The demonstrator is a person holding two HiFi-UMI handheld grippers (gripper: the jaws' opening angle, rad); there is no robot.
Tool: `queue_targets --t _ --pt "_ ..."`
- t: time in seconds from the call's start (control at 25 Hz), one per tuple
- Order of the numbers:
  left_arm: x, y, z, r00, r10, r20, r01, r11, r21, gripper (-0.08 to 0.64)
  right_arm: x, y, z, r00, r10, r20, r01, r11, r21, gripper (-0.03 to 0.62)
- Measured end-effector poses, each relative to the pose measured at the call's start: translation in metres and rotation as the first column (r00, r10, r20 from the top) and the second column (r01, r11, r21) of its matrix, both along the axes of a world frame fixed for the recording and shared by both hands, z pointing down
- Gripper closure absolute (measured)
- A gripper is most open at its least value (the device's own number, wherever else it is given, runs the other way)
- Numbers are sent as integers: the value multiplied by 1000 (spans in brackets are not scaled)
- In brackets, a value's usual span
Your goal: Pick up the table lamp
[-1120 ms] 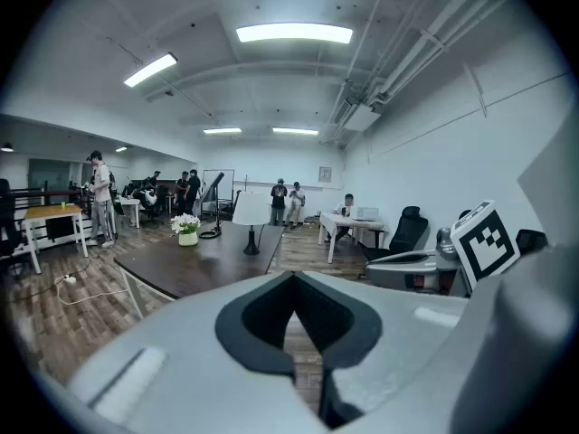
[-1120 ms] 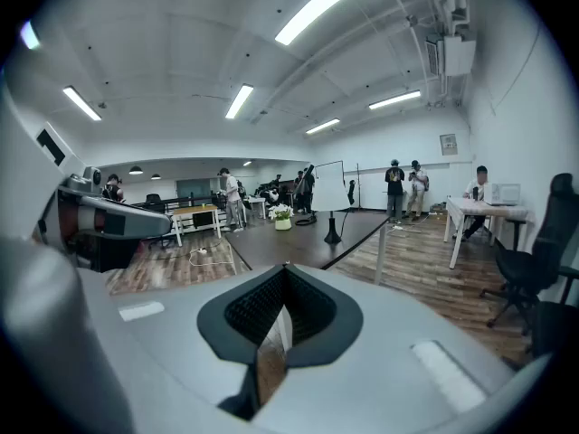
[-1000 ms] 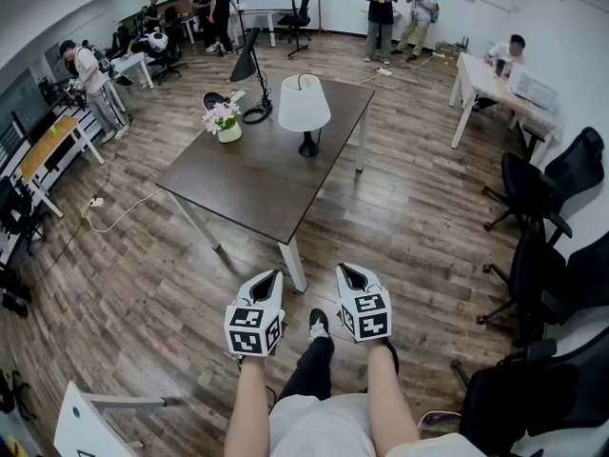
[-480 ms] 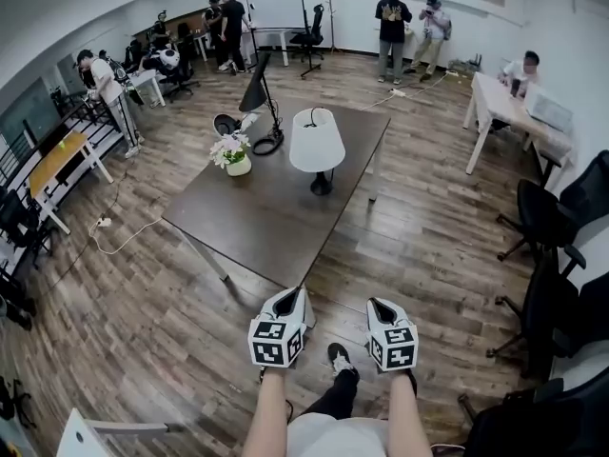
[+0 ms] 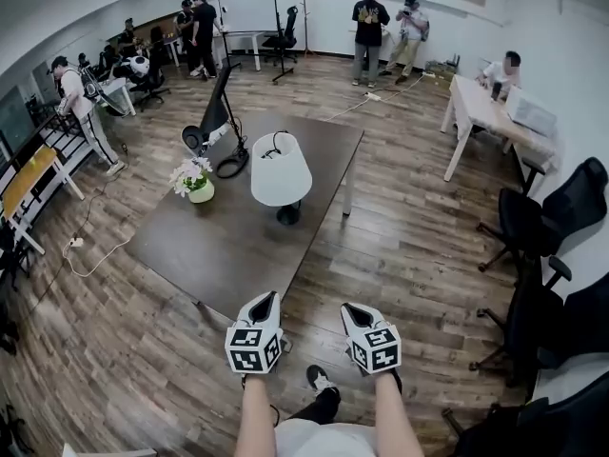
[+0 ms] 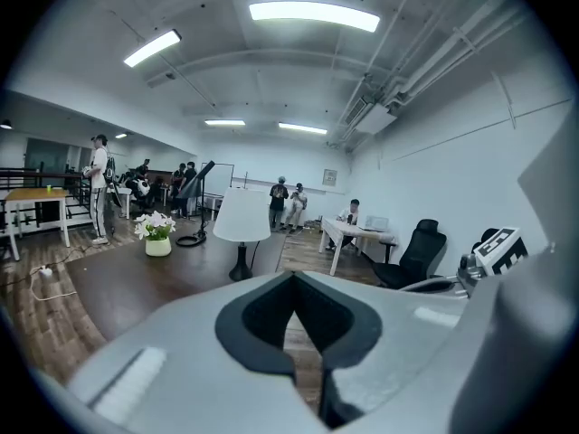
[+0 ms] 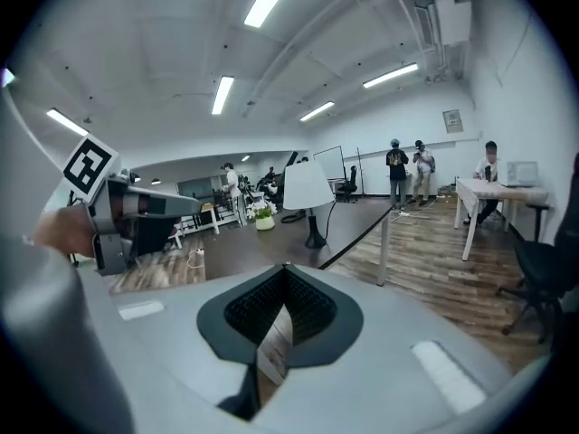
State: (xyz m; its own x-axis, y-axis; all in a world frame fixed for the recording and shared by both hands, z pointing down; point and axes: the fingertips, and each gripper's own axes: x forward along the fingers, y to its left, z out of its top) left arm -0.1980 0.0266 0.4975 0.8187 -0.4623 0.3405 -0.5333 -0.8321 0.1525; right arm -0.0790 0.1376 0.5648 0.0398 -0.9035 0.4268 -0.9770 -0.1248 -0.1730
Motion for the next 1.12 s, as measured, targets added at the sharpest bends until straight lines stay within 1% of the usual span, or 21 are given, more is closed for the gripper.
queue_targets --t 0.24,0.36,0.56,0.72,0.8,0.92,1.0,1.12 --pt "50 -44 13 1000 8 11 -8 1000 -14 559 43 -36 14 999 -33 -14 33 998 -59 566" --pt "71 -69 20 1000 -7 10 7 1000 -27 558 68 -48 18 998 -44 -36 41 995 -86 566" --pt "101 -102 32 1000 -17 -18 16 997 -72 558 108 -57 28 999 -10 -53 3 991 -137 566" --pt "123 -112 33 1000 19 -19 -21 997 -75 558 134 -67 34 999 27 -47 -34 987 -158 566" --pt "128 -117 30 999 34 -19 -35 997 -67 558 141 -77 35 998 40 -39 -46 987 -155 566" --pt "127 -125 25 999 27 -26 -29 998 -60 558 143 -97 34 999 38 -17 -40 990 -135 566" --pt "125 -130 26 999 18 -28 -20 998 -59 558 139 -112 33 1000 16 -1 -16 993 -120 566" --pt "120 -140 31 1000 4 2 -4 999 -52 560 135 -142 38 1000 -26 17 28 994 -107 566"
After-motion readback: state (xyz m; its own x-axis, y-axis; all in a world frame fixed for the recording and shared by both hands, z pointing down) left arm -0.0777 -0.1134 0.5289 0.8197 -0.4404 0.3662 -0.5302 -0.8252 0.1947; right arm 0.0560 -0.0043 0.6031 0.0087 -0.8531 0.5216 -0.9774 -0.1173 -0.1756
